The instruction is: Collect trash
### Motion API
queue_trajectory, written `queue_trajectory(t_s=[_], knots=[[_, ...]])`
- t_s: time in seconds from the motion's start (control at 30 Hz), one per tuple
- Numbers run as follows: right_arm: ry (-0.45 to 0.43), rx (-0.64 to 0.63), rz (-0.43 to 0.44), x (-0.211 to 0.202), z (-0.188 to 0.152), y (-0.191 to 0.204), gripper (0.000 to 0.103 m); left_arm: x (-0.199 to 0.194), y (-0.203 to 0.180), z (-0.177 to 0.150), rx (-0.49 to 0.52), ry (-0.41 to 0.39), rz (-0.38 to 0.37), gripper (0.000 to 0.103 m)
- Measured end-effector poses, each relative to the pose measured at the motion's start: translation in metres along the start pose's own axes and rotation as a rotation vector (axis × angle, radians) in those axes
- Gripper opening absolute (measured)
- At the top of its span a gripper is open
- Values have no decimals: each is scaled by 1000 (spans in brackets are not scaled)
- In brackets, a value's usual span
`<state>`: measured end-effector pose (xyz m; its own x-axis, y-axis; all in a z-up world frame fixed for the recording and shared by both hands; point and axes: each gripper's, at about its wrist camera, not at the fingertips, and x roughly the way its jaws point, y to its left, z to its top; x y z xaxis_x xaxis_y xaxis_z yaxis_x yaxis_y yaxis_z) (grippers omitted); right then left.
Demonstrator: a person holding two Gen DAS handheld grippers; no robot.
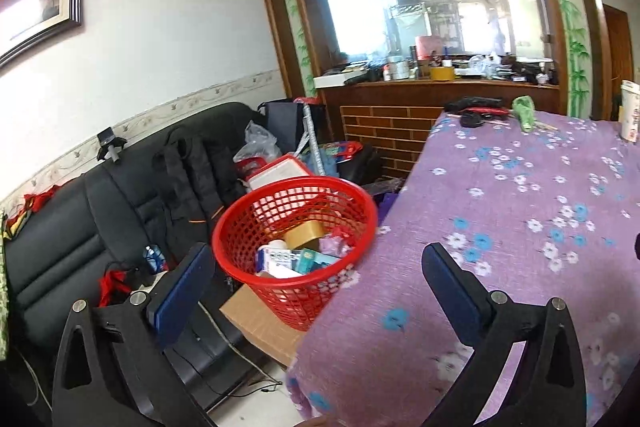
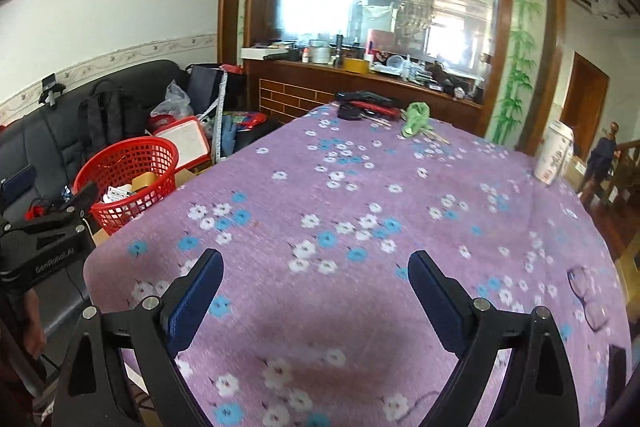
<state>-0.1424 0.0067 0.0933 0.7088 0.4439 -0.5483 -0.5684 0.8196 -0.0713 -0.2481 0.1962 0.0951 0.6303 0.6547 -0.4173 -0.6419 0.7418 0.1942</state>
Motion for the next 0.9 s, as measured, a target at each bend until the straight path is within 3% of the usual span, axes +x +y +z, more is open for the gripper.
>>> queue_trajectory(t_s=[0.33,0.9], knots=[[-3,15,-48,-11,-7,-5,96,-9,-22,-11,39,11,-41,103],[31,-9,-62,-1,-7,8,96,0,-17,-16,9,29,-62,103]])
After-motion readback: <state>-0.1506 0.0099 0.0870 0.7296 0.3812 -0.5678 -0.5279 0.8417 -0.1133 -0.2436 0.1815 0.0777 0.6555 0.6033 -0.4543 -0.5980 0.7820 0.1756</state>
